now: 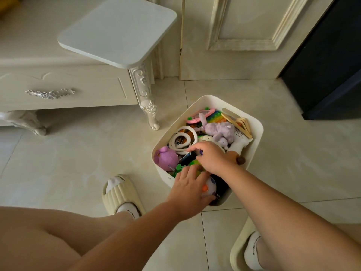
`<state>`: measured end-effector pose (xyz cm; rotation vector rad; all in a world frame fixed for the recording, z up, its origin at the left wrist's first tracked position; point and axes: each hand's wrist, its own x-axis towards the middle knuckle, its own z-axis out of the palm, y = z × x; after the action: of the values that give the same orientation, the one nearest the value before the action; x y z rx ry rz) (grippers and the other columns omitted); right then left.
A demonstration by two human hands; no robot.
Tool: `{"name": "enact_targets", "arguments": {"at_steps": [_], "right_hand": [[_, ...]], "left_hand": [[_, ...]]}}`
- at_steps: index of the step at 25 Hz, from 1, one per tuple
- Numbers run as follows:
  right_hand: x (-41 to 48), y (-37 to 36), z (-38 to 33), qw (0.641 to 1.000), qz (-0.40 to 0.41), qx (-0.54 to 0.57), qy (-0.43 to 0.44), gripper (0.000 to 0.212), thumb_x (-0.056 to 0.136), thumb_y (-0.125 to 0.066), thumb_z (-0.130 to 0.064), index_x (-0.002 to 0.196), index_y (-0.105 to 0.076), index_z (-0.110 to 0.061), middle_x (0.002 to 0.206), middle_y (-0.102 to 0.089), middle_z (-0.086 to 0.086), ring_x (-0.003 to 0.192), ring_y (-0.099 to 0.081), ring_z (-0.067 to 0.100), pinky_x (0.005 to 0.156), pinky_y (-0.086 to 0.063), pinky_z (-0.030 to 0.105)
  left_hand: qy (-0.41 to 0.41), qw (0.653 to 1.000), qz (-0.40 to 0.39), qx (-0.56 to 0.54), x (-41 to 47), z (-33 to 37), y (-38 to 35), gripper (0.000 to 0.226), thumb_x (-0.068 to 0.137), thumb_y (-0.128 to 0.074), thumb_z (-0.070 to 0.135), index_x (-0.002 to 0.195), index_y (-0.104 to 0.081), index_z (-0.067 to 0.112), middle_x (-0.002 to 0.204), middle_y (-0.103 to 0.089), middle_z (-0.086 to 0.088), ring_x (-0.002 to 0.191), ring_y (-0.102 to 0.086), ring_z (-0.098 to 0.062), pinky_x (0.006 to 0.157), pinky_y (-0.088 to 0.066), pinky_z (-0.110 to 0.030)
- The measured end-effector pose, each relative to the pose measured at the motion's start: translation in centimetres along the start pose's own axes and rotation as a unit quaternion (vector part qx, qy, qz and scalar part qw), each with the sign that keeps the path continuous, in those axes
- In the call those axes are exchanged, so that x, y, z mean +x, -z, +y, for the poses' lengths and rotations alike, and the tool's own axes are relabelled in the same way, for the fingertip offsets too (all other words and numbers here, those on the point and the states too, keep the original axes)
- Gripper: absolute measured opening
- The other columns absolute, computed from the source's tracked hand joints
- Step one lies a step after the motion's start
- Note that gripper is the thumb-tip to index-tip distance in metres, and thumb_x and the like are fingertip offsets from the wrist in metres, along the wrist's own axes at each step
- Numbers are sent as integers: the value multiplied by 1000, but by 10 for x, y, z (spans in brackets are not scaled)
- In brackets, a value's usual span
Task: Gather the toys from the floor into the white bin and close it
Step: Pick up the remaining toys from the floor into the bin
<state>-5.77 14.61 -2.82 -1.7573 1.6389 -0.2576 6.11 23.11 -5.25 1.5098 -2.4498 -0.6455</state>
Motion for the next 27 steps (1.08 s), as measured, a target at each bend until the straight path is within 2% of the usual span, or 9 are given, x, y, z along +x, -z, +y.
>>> {"name": "enact_targets", "arguments": {"at_steps": [3,5,7,9,10,11,15,22,27], "right_hand": [[-2,8,1,987,158,-12,4,34,92,-48,-1,114,-68,-18,114,-60,0,106,-56,16,80,-44,24],[-2,22,11,958,281,-28,-36,33,91,-50,-3,117,-65,-17,124,-57,7,117,-51,24,91,-45,31],[-3,36,32,929,345,-68,-115,39,90,-52,-8,127,-57,-14,133,-52,13,124,-43,32,99,-38,38],[-9,44,52,914,330,-17,-236,53,92,-51,-11,143,-40,-15,144,-39,17,129,-38,37,101,-37,41],[-12,45,60,907,306,47,-286,57,94,-49,-12,148,-30,-17,148,-34,17,130,-38,38,101,-39,42],[-15,44,64,898,281,113,-319,61,96,-46,-13,152,-22,-20,149,-34,17,130,-42,39,99,-41,42],[-22,42,79,894,219,181,-346,72,97,-43,-9,155,-3,-28,141,-49,18,118,-55,39,87,-47,40],[-30,44,93,874,219,249,-355,72,91,-45,3,151,-15,-22,134,-52,16,115,-57,39,85,-55,56],[-45,19,95,769,322,393,-389,59,89,-51,0,140,-28,-18,127,-55,12,107,-59,35,84,-55,57]], "left_hand": [[47,994,97,-30,-9,-11,1,61,71,-56,69,114,-53,25,110,-45,5,100,-40,-16,88,-36,-27],[164,963,201,-78,-8,-14,10,40,81,-61,53,97,-51,18,98,-47,3,89,-43,-17,77,-36,-25],[367,869,234,-234,-4,-16,19,32,85,-64,38,95,-46,14,100,-52,-4,87,-48,-20,72,-38,-29],[530,707,202,-421,1,-15,19,42,85,-67,36,109,-43,11,110,-51,-9,90,-50,-22,76,-48,-36],[554,661,174,-475,3,-12,15,49,87,-65,35,122,-39,13,113,-49,-9,93,-51,-24,83,-53,-42],[548,652,149,-502,5,-8,10,53,91,-60,33,133,-32,17,115,-48,-8,96,-51,-26,88,-53,-48],[522,714,113,-453,17,-12,-21,60,92,-44,11,146,-19,20,105,-56,-7,96,-62,-31,84,-57,-52],[513,787,94,-329,49,-25,-7,64,86,-40,3,146,-20,11,119,-59,-18,101,-62,-37,83,-56,-53],[378,822,52,-423,91,-48,29,46,95,-44,26,140,-35,31,117,-62,-9,98,-63,-26,82,-58,-49]]}}
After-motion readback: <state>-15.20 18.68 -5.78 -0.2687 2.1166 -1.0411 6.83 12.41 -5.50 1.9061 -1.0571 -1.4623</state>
